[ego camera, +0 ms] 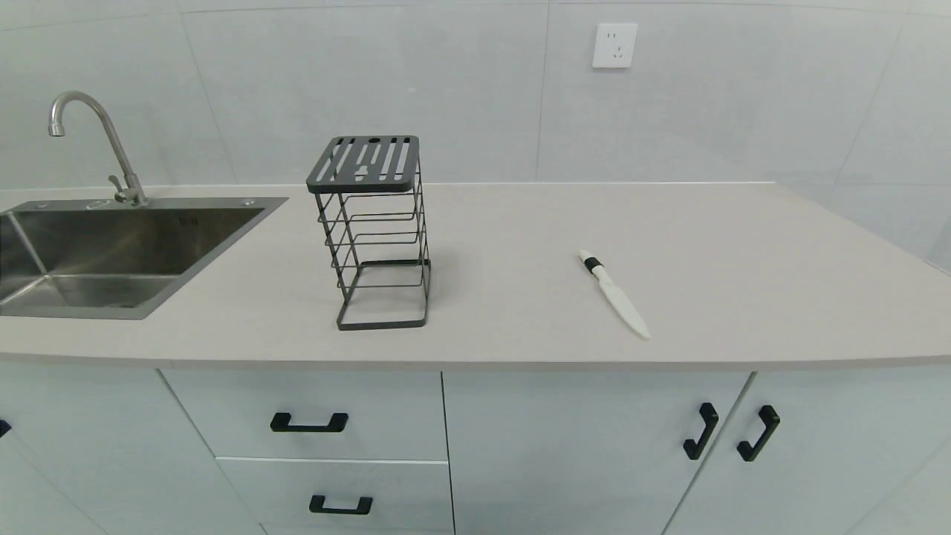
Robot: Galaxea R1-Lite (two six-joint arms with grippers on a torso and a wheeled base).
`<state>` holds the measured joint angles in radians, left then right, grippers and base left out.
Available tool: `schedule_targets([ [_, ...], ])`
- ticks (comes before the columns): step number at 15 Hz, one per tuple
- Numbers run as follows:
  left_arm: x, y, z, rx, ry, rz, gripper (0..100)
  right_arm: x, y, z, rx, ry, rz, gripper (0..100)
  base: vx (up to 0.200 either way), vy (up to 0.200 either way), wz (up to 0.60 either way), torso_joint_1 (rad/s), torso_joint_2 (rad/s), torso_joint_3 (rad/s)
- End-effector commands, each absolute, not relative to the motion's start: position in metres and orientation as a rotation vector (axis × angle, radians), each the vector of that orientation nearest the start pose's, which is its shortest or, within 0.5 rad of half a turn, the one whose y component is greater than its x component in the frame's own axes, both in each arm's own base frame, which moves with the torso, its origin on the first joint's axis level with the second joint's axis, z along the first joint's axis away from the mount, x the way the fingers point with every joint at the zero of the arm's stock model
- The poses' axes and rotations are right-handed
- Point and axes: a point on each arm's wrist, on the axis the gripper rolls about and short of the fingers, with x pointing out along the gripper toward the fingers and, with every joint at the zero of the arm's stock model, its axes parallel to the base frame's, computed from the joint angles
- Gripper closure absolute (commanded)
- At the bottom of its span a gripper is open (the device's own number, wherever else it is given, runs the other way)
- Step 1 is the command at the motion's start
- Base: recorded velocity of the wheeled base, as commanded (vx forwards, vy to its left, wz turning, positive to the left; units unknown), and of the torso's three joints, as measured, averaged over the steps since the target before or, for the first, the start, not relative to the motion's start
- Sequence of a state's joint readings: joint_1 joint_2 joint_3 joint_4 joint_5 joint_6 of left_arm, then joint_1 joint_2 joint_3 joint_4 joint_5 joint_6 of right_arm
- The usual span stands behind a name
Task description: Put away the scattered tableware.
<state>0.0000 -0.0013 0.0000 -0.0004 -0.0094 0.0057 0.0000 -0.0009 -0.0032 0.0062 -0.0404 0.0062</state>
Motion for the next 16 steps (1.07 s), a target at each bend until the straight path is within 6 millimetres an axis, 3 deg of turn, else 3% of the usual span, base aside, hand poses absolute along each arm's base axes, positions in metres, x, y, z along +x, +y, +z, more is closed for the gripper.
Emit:
schedule_targets([
  [1,-0.0228,-0.0002,0.0756,0.005,-0.002,-0.009,0,-0.0231,-0.0009,0.0757,0.006,0.003,-0.04,0,0.0,0.0,0.0,0.378,-0.48,-0.242],
  [16,-0.0228,-0.0002,0.0756,0.005,-0.002,-0.008,0,-0.0231,-0.0009,0.0757,0.006,0.003,-0.04,0,0.0,0.0,0.0,0.292,-0.55,-0.265],
])
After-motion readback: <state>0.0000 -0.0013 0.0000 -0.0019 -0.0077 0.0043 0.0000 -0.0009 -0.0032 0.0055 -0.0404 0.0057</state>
